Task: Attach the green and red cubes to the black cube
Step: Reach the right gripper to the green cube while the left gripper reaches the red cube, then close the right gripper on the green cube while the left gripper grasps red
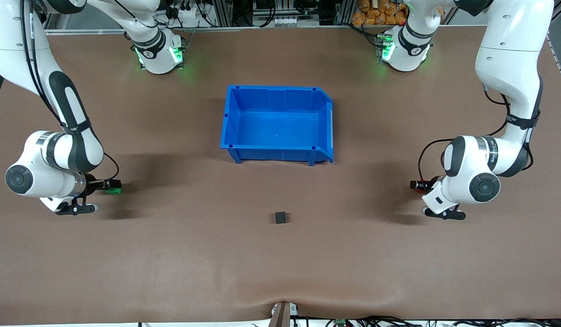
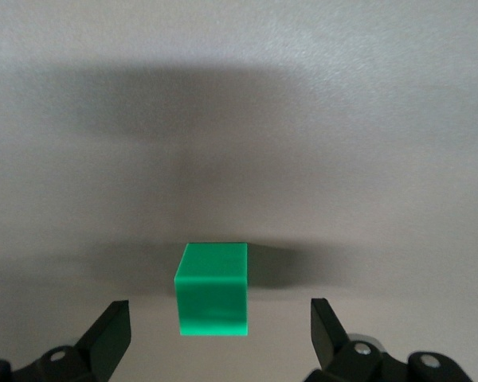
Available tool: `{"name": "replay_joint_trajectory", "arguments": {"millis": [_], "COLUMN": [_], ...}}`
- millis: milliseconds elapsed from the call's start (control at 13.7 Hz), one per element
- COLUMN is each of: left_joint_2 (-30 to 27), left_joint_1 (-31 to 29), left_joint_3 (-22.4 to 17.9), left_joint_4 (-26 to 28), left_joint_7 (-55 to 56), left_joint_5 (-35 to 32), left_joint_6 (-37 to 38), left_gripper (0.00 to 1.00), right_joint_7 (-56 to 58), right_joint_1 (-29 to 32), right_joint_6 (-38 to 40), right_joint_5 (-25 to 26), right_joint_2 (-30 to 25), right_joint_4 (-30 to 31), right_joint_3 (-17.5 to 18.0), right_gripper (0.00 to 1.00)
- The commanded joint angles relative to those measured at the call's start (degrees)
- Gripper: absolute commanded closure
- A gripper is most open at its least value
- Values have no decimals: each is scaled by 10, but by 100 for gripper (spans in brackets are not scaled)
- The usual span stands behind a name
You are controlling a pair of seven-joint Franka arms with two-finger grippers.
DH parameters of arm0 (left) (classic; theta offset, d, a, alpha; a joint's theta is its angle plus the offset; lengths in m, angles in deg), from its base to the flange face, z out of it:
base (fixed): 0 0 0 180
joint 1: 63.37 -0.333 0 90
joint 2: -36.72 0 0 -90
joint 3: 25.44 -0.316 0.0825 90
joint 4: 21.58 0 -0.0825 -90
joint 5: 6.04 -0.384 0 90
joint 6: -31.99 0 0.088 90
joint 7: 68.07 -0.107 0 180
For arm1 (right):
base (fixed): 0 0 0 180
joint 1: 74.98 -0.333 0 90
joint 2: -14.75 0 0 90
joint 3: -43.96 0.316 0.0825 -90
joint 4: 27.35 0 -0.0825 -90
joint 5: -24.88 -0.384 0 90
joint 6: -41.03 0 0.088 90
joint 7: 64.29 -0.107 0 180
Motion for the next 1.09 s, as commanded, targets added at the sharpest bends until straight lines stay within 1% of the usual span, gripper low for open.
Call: {"name": "replay_joint_trajectory", "arguments": {"millis": [0, 146, 218, 291, 364, 437, 510, 582, 728, 801, 874, 1019], "left_joint_2": [3, 5, 8, 10, 10, 10, 10, 10, 10, 10, 10, 9], "left_joint_1": [-5, -6, -6, -6, -6, -6, -8, -8, -10, -10, -10, -10], "left_joint_3": [7, 7, 7, 7, 7, 7, 7, 7, 7, 6, 6, 7], "left_joint_4": [5, 5, 4, 3, 2, 1, 1, 2, 2, 2, 2, 1], "left_joint_7": [-12, -12, -12, -12, -12, -12, -12, -12, -12, -12, -12, -11], "left_joint_5": [-3, -3, -3, -4, -4, -5, -4, -4, -4, -4, -4, -3], "left_joint_6": [-6, -16, -16, -19, -19, -19, -19, -19, -19, -19, -19, -19], "left_gripper": [27, 32, 33, 33, 36, 39, 42, 52, 59, 61, 64, 74], "right_joint_7": [-9, -8, -7, -7, -7, -7, -5, 9, 59, 91, 135, 209], "right_joint_1": [-8, -9, -8, -6, -5, -6, -6, -5, -2, -2, -2, -4], "right_joint_6": [-7, -17, -17, -17, -17, -16, -16, -16, -16, -16, -15, -10], "right_joint_5": [31, 33, 33, 33, 33, 33, 33, 34, 34, 34, 34, 34], "right_joint_2": [13, 21, 21, 21, 21, 21, 22, 22, 21, 18, 15, 14], "right_joint_4": [-7, -7, -6, -6, -6, -6, -6, -6, -8, -11, -18, -46], "right_joint_3": [1, 1, 1, 1, 1, 1, 1, 1, 1, 1, 1, 2], "right_gripper": [0, 0, 11, 45, 85, 100, 100, 100, 100, 100, 100, 100]}}
